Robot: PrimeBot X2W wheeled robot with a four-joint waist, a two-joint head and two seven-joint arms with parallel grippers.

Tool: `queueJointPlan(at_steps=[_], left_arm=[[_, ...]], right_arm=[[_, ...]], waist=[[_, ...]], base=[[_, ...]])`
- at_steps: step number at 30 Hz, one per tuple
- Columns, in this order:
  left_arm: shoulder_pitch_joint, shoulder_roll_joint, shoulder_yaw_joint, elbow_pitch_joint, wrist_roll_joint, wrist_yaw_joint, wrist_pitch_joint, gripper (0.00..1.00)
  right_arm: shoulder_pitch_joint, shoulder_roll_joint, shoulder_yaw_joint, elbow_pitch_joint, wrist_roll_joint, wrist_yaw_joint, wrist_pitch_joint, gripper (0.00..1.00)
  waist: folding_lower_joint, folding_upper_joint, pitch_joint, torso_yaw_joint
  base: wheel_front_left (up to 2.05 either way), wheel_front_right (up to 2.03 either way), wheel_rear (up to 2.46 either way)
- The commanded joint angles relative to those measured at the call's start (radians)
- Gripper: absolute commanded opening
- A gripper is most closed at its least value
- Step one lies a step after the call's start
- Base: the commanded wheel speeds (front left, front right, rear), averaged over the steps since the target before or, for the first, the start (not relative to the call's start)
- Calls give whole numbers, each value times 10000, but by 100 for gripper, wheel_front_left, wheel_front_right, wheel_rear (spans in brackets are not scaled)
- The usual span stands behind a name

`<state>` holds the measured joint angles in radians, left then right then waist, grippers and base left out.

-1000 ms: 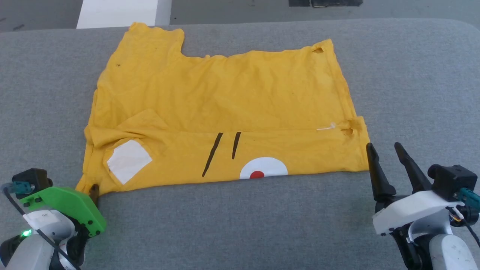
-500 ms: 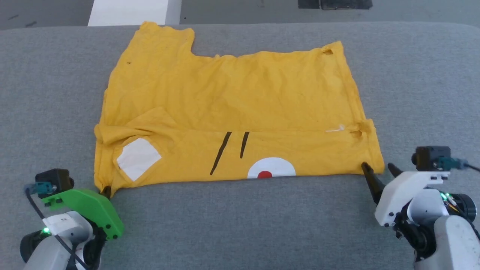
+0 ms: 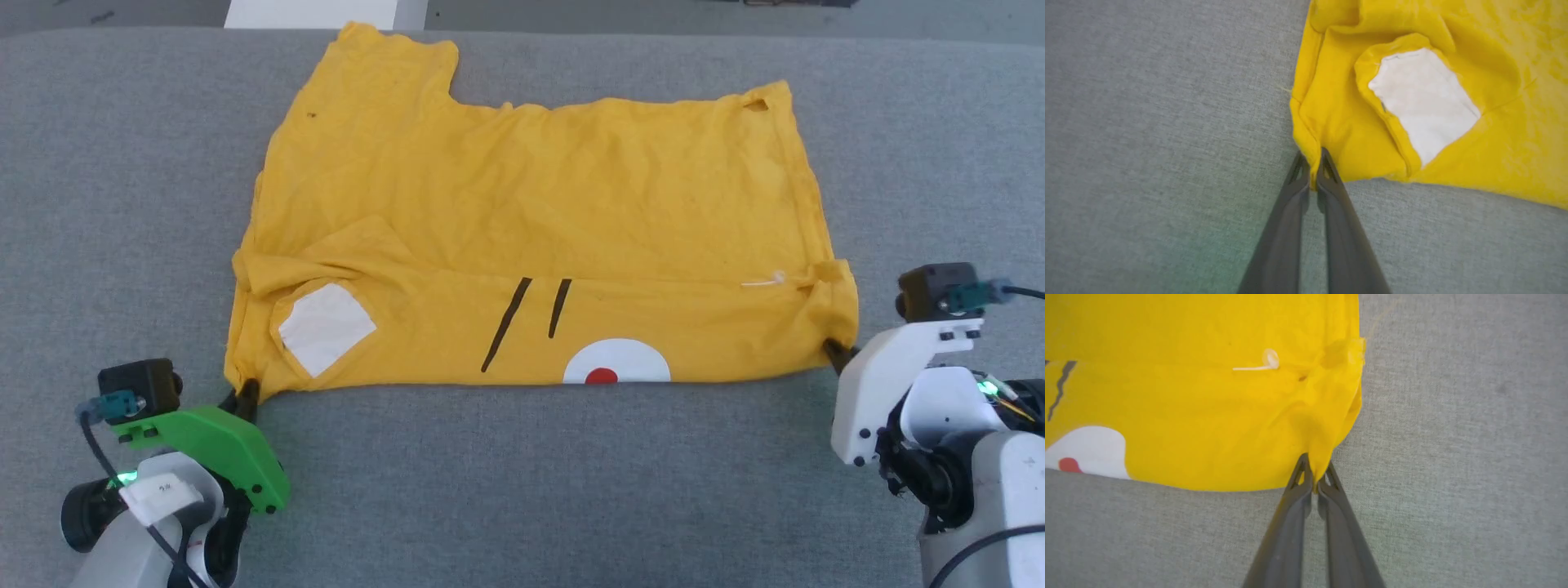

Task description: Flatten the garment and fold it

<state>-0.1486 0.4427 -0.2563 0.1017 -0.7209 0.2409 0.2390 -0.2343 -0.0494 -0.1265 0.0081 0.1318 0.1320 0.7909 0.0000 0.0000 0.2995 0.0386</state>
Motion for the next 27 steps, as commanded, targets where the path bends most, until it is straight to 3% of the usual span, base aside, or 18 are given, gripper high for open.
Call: queueJointPlan(at_steps=[1,3,5,15,22,27], left_arm=[[-109,-33,31,79,131,-59,-323,0],[123,82,197,152,374,-41,-1049,0],[423,197,308,53,420,54,-1213,0],[2313,787,694,-1150,347,780,-823,0],[3198,748,512,-1191,61,837,-405,0],[3255,523,264,-611,-117,652,-300,0]], right_arm=[[191,-9,-19,-135,80,-13,-403,0],[677,-9,-47,-535,359,-13,-1279,0],[1082,-9,-82,-892,554,-13,-1436,0],[3416,-9,-381,-2695,1101,-13,-659,0],[4387,-9,-326,-1975,1634,-13,-545,0],[4279,-9,-112,-980,1549,-13,-1276,0]], waist=[[0,0,-203,-12],[0,0,-637,-92],[0,0,-877,-163],[0,0,-1256,-393],[0,0,-1179,-475],[0,0,-1170,-516]], base=[[0,0,0],[0,0,0],[0,0,0],[0,0,0],[0,0,0],[0,0,0]])
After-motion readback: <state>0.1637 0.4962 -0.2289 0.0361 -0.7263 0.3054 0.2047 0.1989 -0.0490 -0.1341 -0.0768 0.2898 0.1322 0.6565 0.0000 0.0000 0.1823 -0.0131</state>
